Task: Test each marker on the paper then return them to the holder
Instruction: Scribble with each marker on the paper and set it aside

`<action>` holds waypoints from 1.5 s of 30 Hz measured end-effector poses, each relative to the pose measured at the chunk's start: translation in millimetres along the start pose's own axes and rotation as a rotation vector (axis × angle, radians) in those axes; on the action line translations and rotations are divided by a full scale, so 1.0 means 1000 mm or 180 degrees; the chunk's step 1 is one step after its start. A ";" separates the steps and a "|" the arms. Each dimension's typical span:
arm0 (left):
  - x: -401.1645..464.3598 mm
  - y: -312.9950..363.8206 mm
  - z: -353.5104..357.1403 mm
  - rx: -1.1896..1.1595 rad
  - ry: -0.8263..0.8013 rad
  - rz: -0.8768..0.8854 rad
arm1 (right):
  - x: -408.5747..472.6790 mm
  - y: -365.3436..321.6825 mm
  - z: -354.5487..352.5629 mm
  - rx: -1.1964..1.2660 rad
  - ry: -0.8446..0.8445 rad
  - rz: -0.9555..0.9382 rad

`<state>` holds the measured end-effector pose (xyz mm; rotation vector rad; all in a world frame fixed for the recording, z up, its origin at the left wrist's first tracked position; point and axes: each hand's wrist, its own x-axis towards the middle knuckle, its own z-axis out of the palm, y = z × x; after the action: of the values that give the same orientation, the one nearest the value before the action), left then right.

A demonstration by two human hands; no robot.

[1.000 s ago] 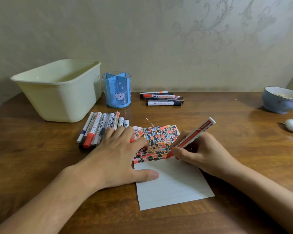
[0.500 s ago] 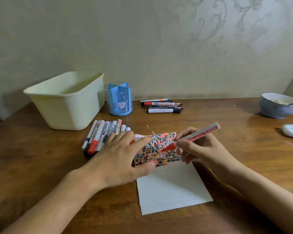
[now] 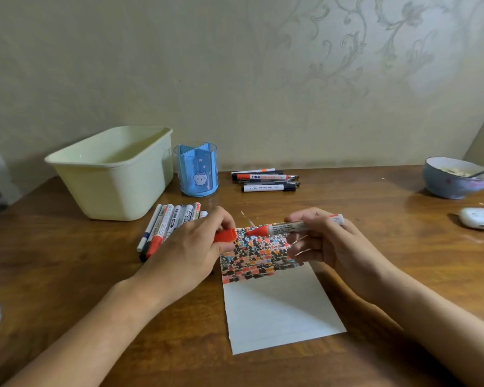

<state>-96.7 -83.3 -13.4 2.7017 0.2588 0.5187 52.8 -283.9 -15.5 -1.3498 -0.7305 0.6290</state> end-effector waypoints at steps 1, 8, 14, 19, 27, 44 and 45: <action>0.000 0.001 0.000 -0.0013 0.0002 -0.0008 | 0.000 0.000 0.000 0.0069 -0.0013 0.0046; 0.000 0.001 0.000 -0.0153 -0.0033 0.0009 | 0.000 0.002 -0.001 0.0248 -0.0070 0.0065; -0.001 0.003 0.001 -0.0274 -0.0006 0.0143 | -0.001 0.004 0.000 0.0050 -0.0211 0.0048; -0.001 -0.001 0.001 -0.0130 0.0203 0.0366 | -0.003 0.004 0.001 -0.0253 -0.0332 -0.0037; -0.003 -0.004 -0.003 0.0237 0.0295 0.0253 | -0.004 0.011 0.006 -0.1370 -0.0373 -0.0360; -0.002 0.000 -0.015 0.0113 0.0780 0.0642 | -0.013 -0.008 0.028 -0.2321 0.0187 -0.0803; -0.001 -0.002 -0.018 0.0012 0.0848 0.0619 | -0.012 -0.012 0.031 -0.2307 0.0173 -0.0877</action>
<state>-104.5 -75.5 1.0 2.6725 0.0662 0.9380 21.2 -274.8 -2.2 -1.8660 -1.1378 0.0921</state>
